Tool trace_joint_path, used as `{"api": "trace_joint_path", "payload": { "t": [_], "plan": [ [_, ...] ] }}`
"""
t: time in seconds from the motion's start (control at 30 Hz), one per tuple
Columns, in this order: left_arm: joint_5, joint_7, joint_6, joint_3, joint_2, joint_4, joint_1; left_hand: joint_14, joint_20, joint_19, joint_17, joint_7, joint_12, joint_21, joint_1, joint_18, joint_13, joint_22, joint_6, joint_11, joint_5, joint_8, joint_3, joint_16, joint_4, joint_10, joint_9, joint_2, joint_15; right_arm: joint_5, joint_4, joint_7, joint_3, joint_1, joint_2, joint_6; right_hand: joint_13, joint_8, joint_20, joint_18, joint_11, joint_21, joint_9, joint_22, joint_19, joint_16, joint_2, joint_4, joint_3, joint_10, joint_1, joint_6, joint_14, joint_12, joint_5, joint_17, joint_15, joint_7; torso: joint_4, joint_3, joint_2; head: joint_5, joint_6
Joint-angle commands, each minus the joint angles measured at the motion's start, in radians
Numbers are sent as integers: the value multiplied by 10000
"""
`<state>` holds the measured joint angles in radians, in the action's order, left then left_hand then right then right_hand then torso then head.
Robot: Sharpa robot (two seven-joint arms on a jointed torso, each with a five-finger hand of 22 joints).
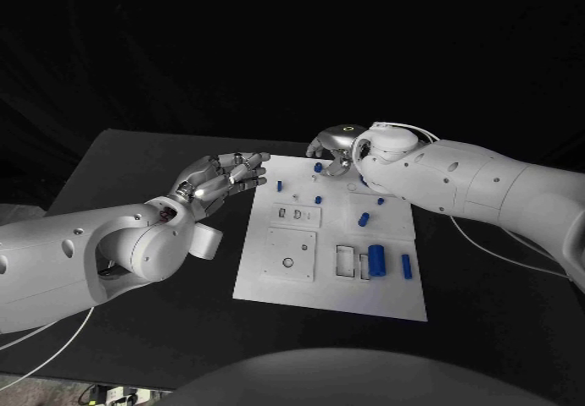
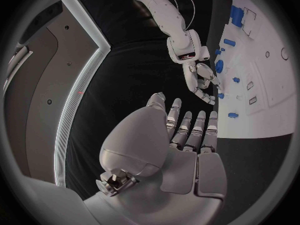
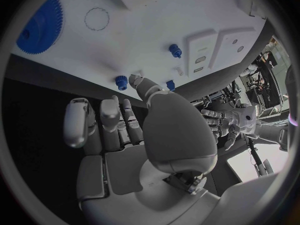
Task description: Assemble the parts on the task board
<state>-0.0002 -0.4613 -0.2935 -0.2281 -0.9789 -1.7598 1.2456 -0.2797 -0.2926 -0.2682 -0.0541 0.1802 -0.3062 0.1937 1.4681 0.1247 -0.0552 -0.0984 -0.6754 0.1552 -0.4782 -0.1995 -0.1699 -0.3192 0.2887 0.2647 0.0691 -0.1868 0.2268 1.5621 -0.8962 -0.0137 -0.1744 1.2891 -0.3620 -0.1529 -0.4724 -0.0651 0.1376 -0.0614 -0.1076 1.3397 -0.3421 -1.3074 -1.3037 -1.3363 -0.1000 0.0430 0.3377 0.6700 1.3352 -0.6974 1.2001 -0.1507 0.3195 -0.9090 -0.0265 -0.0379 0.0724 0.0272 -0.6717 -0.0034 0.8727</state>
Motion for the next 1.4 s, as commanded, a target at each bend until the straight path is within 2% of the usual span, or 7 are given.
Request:
{"api": "trace_joint_path", "payload": {
  "t": [0.03, 0.2, 0.5, 0.87, 1.13, 1.27, 1.4],
  "plan": [
    [-59, -14, 148, 6, 56, 27, 15, -63, 15, -66, -12, 48, -33, 67, 118, -158, -5, -16, -17, 58, -49, -58, 67, -41, 17, 41, 4, 14, -1, -92, -213, 286, -1, -6, -214, -905, -102, 19, 12, -150, -11, -157, 78, -1190, 188, 113, 54, -44, -161, -217, 49, 168, -178, 33, -69, 162, -2, -25, -8, 5, 25, -40, -1],
    [-61, -39, 177, 4, 97, 80, 9, -61, 15, -65, -11, 50, -31, 67, 119, -158, -4, -16, -15, 60, -50, -58, 68, -40, 17, 38, 3, 14, 0, -878, -894, 1019, -2, 16, -878, -2471, -395, -41, 54, -220, -74, -461, 184, -1083, 479, 244, 269, -120, -284, -241, 64, 108, -470, -339, 174, 487, -56, -227, -28, -1, 47, -35, -1],
    [-79, -159, 182, 2, 237, 201, -27, -85, 16, -96, -18, 69, -18, 95, 199, -149, 10, -24, 37, 77, -68, -68, 117, -104, 7, -33, -8, -10, 61, -1679, -2395, 1522, -29, 67, -2437, -3524, -1224, -104, 150, -993, -38, -4019, 358, 618, 3987, 2427, 586, -168, -16, 1334, 336, -280, -3014, -2312, 57, 3510, -130, -549, -98, 5, 112, -276, -1],
    [-93, -109, 244, -1, 360, 285, -67, -104, 16, -96, -21, 67, -44, 96, 220, -144, 6, -22, 37, 78, -74, -77, 131, -127, 6, -17, -7, -17, 73, -1519, -2616, 1652, -87, -115, -3438, -3725, -2045, -464, -58, -763, 567, -3316, 357, 251, 2475, 2348, 565, -688, -256, 3455, 104, -1509, -2194, -4381, -1325, 3576, 167, -868, -56, -4, 112, -402, -1],
    [-97, -63, 292, -1, 441, 378, -78, -137, 15, -97, -27, 69, -73, 100, 265, -139, 3, -21, 35, 82, -90, -98, 169, -170, 7, -5, -5, -46, 101, -867, -2278, 1073, -97, -181, -3573, -2861, -2998, -187, -194, -823, 656, -4042, 596, 469, 2695, 2184, 356, -1252, -555, 3200, -221, -1628, -2109, -5616, -1893, 2955, 247, -754, -40, 11, 136, -319, -1],
    [-116, -49, 305, -1, 454, 393, -79, -150, 15, -99, -29, 70, -85, 103, 288, -138, 2, -21, 36, 82, -98, -106, 188, -189, 5, 0, -5, -58, 114, -596, -2223, 617, -100, -229, -3569, -2055, -3001, -94, 35, -1058, 521, -6054, 660, 1341, 4258, 2806, 252, -1388, -669, 2517, -273, -1624, -2983, -5401, -1661, 3212, 82, -736, -33, 7, 142, -325, -1],
    [-127, -29, 315, -1, 460, 397, -80, -150, 15, -99, -29, 70, -85, 103, 288, -138, 2, -21, 36, 82, -98, -106, 188, -189, 5, 0, -5, -58, 114, -437, -2216, 243, -101, -284, -3576, -1363, -4495, -30, 457, -948, 124, -6985, 779, 1474, 5242, 1658, 303, -1472, -1143, 997, -569, -1025, -3586, -6782, -1584, 753, -273, -772, -18, 5, 142, -331, -1]
  ]
}}
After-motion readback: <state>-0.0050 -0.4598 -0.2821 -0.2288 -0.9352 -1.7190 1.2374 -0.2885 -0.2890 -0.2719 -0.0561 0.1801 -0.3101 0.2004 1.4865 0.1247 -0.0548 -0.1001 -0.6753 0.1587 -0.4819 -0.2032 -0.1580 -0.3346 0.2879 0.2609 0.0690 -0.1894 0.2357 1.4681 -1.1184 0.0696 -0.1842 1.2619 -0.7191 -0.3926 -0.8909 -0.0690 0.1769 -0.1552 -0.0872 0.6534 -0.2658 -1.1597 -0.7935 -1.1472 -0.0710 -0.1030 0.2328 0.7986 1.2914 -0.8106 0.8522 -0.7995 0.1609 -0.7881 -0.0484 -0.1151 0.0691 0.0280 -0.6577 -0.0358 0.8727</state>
